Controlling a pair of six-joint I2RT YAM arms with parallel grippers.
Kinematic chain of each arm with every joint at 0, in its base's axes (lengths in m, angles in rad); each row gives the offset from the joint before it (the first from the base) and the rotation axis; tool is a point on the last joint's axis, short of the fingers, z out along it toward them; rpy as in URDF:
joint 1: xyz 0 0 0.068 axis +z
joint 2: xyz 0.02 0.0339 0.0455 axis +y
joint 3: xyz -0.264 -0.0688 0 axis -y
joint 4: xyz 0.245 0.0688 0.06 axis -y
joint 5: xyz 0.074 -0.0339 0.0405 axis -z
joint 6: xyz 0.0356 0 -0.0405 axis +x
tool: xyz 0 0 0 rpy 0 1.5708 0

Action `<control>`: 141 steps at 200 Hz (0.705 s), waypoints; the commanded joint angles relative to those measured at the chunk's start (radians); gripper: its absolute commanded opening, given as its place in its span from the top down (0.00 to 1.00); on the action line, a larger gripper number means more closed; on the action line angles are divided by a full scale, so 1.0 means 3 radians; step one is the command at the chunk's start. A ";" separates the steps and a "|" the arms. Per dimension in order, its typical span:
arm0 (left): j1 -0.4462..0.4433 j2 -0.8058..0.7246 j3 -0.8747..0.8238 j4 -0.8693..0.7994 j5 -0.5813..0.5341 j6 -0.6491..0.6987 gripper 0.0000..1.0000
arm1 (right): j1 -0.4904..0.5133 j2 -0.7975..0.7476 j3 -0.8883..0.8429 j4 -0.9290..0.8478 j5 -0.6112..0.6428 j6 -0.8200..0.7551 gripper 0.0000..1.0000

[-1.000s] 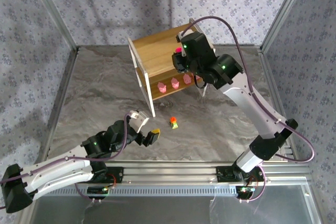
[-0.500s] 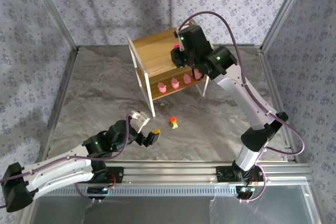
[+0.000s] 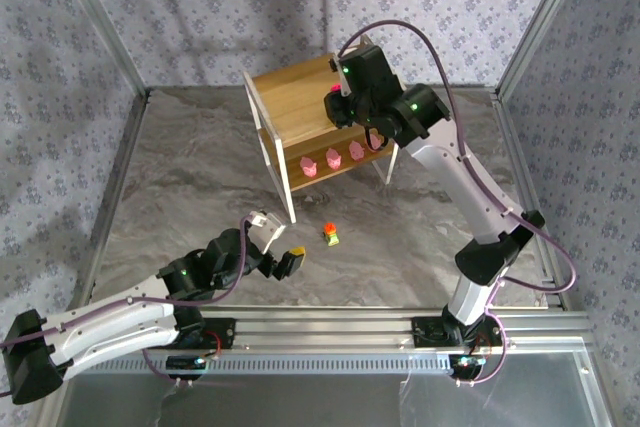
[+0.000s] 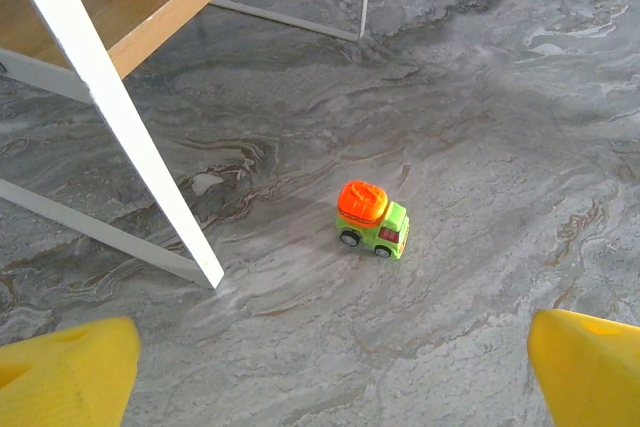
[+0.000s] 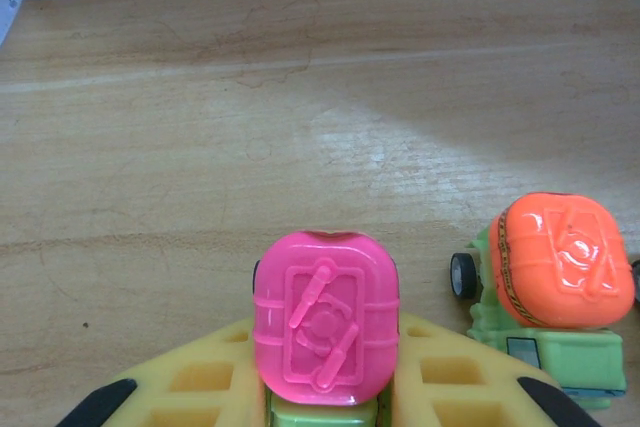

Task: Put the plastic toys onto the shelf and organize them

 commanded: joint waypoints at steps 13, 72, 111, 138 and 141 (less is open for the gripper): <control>-0.0030 0.0007 0.0026 0.0108 -0.0026 0.0037 0.01 | -0.0023 0.0075 0.0105 -0.0086 -0.0057 -0.0057 0.72; -0.0030 0.0009 0.0024 0.0109 -0.0031 0.0042 0.01 | -0.0036 0.0104 0.0115 -0.0110 -0.0058 -0.0068 0.71; -0.0030 0.0009 0.0029 0.0102 -0.0031 0.0042 0.01 | -0.0059 0.0119 0.0130 -0.0122 -0.0067 -0.0068 0.68; -0.0030 0.0015 0.0032 0.0098 -0.0034 0.0042 0.01 | -0.0058 0.0115 0.0125 -0.0107 -0.0075 -0.0072 0.66; -0.0030 0.0013 0.0029 0.0098 -0.0035 0.0041 0.01 | -0.0057 0.0114 0.0130 -0.0106 -0.0076 -0.0072 0.66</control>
